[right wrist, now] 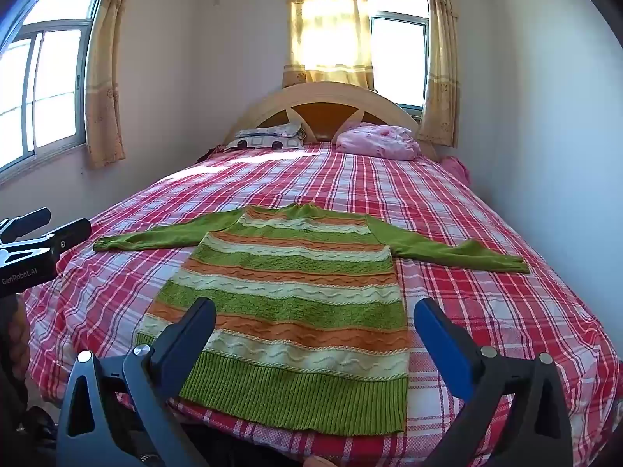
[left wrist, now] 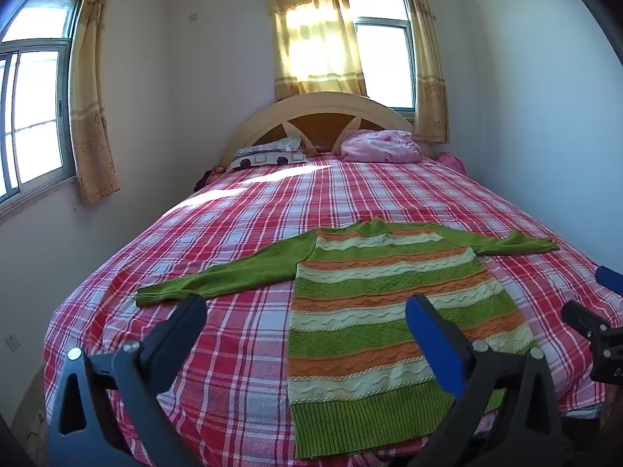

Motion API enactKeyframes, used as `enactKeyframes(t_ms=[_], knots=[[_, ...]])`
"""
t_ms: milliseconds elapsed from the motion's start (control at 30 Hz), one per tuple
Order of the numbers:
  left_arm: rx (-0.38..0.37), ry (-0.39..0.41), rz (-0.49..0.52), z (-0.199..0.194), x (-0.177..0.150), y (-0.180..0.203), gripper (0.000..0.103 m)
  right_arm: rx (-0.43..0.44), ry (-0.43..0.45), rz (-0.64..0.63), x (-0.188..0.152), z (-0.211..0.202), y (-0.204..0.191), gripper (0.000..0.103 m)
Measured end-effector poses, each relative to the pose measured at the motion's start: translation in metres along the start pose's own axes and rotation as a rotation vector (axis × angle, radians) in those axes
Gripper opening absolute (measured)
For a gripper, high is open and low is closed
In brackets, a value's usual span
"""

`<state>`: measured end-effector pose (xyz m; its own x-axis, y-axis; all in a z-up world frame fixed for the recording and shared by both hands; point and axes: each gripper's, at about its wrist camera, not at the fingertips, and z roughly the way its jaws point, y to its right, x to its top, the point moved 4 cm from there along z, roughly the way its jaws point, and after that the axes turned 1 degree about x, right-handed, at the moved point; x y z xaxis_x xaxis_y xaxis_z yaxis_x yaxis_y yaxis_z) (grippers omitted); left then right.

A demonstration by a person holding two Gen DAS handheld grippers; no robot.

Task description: Fold small clothes

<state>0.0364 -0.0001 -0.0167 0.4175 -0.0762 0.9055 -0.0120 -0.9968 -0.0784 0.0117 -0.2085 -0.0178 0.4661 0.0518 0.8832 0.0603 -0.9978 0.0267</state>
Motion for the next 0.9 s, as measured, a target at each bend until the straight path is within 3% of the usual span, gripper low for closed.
enactKeyframes(t_ms=[900], knots=[[-0.02, -0.032, 0.012, 0.007, -0.011, 0.011, 0.103, 0.003, -0.04, -0.016, -0.008, 0.009, -0.008, 0.102]])
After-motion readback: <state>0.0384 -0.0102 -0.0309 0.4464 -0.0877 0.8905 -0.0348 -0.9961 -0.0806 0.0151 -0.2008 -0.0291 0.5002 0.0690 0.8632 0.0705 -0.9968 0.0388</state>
